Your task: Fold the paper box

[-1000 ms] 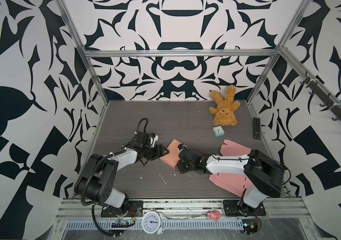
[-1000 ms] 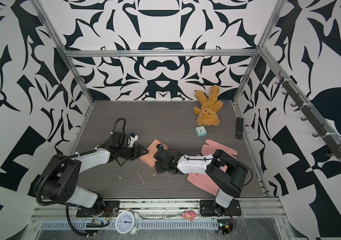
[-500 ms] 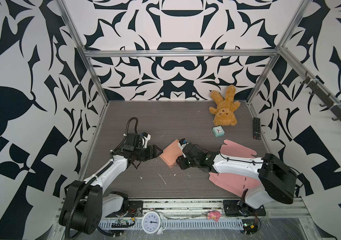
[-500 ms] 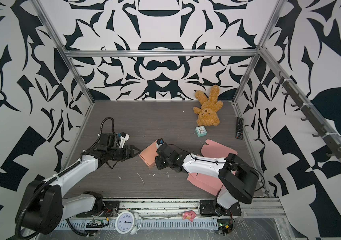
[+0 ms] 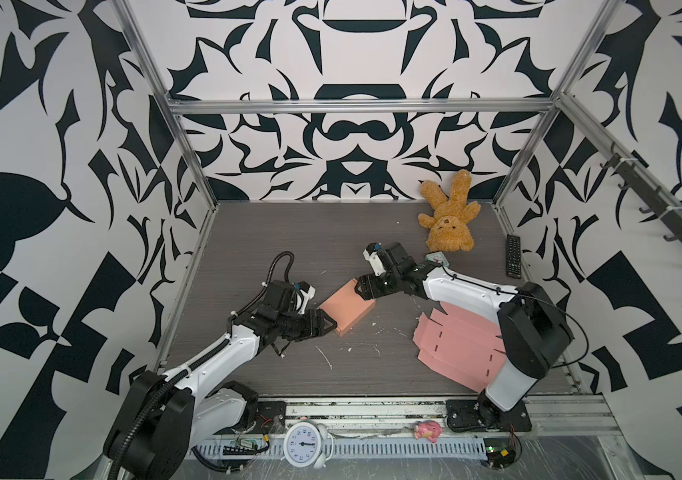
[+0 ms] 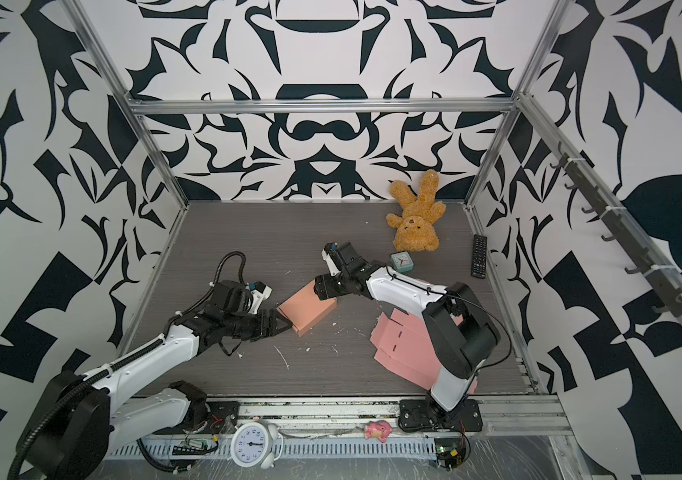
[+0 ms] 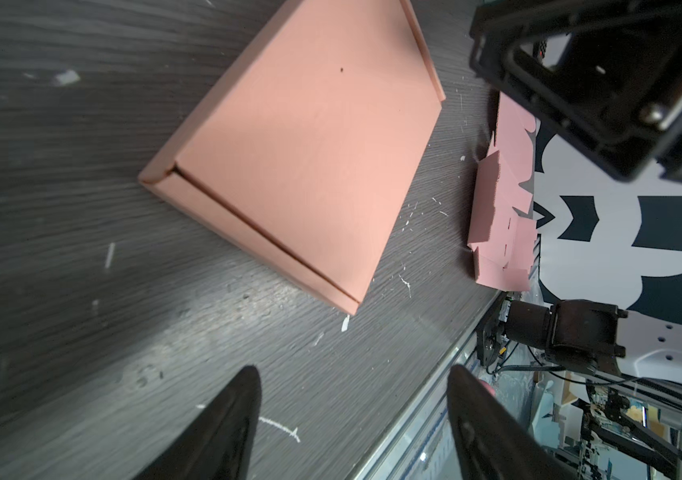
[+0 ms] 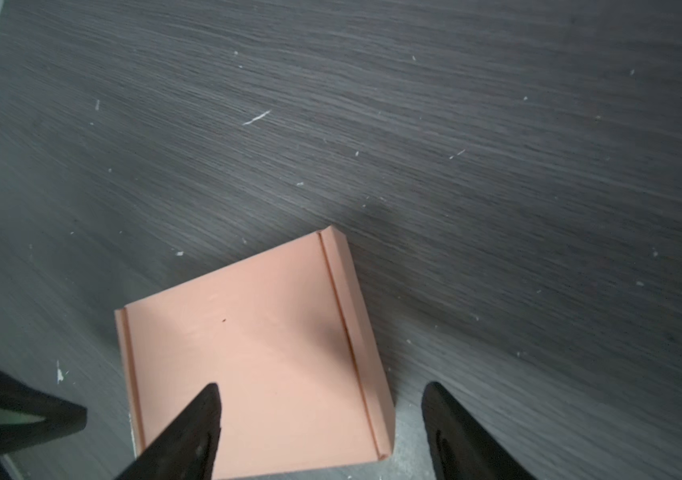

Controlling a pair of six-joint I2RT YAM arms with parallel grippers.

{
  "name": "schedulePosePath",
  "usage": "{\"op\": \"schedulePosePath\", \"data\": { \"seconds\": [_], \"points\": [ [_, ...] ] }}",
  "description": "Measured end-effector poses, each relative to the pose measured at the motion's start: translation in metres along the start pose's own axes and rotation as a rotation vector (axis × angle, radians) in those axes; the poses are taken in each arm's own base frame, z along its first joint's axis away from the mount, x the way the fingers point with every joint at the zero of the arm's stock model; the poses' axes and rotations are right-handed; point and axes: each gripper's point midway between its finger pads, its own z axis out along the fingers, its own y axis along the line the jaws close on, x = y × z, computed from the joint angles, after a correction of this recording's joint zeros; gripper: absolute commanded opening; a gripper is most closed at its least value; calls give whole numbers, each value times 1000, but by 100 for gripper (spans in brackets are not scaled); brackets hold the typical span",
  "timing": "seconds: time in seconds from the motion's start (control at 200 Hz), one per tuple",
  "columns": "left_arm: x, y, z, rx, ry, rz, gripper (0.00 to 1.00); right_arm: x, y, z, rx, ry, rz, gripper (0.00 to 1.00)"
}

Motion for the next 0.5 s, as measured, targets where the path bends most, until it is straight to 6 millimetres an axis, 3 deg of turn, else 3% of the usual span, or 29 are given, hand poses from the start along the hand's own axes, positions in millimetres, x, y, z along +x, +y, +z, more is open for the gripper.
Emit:
{"op": "schedulePosePath", "data": {
  "seconds": [0.235,0.505],
  "points": [
    [-3,10,20,-10,23,-42,70,6,-10,26,-18,78,32,77],
    [-10,19,38,-15,36,-69,63,8,0,31,-102,101,84,69]
  ]
}}
